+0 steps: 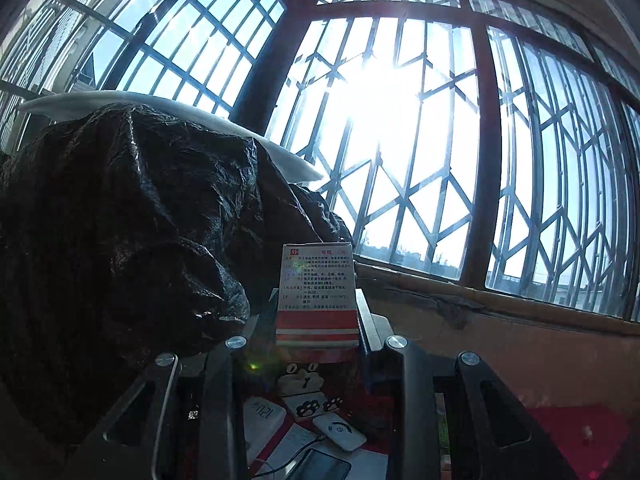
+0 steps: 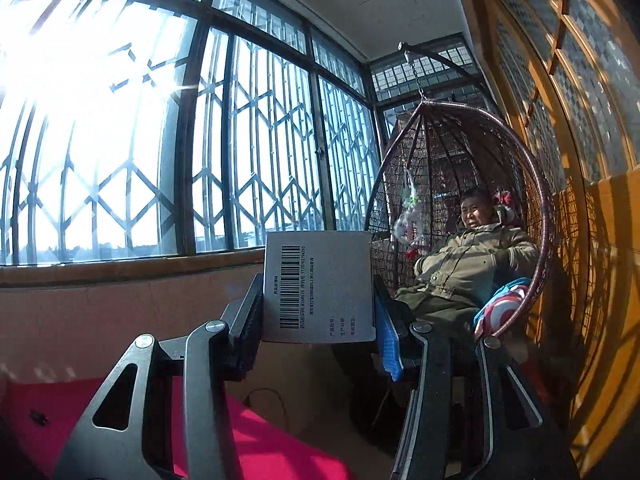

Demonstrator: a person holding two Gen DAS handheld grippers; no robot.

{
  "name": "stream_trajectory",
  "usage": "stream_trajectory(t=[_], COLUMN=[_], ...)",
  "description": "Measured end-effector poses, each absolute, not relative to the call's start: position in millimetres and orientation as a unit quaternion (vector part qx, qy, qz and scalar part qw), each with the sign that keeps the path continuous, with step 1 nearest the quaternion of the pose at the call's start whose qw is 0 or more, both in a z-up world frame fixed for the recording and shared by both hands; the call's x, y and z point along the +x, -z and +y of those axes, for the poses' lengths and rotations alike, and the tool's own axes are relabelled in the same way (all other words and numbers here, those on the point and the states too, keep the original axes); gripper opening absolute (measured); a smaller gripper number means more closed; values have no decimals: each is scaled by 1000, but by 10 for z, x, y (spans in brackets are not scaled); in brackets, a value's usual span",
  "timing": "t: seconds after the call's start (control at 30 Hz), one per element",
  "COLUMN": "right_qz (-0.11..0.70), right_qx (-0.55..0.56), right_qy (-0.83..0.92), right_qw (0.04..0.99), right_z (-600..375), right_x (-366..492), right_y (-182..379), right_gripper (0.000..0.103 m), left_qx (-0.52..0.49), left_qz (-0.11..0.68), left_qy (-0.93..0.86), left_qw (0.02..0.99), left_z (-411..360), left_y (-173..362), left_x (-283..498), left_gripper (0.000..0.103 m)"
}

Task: Organize objects
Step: 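Lift both held boxes and swing them around toward the tray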

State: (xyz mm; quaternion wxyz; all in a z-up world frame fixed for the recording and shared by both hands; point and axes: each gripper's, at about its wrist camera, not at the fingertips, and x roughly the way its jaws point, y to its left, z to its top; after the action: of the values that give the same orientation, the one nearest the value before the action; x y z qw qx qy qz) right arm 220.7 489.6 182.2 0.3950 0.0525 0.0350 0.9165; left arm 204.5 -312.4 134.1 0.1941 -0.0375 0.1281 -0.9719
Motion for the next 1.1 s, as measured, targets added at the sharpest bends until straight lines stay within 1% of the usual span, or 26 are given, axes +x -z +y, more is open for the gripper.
stream_trajectory(t=[0.07,0.17,0.37,0.47,0.57,0.67,0.77,0.83,0.93,1.0,1.1], right_qz=[57,76,92,84,66,32,0,3,22,39,33], right_qx=[53,44,16,-3,-26,-43,-55,-71,-114,-106,-115], right_qy=[-920,-938,-974,-986,-992,-994,-993,-991,-987,-987,-987], right_qw=[384,337,206,144,102,91,103,110,112,118,112], right_z=[4905,4750,4054,3576,3104,2750,2556,2545,2605,2671,2637], right_x=[2255,2089,1275,747,258,-157,-428,-518,-617,-569,-565], right_y=[-1750,-1596,-1243,-1081,-902,-740,-534,-385,-161,-165,-150], right_gripper=[48,48,48,48,48,48,48,48,48,49,49], left_qx=[-33,-21,20,45,84,113,113,123,138,135,140], left_qz=[128,129,85,61,52,45,32,29,38,44,43], left_qy=[977,986,996,996,994,992,993,992,989,989,989], left_qw=[166,101,-8,-39,-47,-43,-35,-32,-32,-31,-30], left_z=[-3007,-2692,-1778,-1344,-1048,-887,-824,-814,-857,-885,-876], left_y=[-1214,-1049,-726,-511,-251,-58,63,172,201,200,198], left_x=[2018,1842,1133,682,248,-47,-108,-119,-139,-128,-162], left_gripper=[31,31,32,32,32,32,32,32,32,32,32])
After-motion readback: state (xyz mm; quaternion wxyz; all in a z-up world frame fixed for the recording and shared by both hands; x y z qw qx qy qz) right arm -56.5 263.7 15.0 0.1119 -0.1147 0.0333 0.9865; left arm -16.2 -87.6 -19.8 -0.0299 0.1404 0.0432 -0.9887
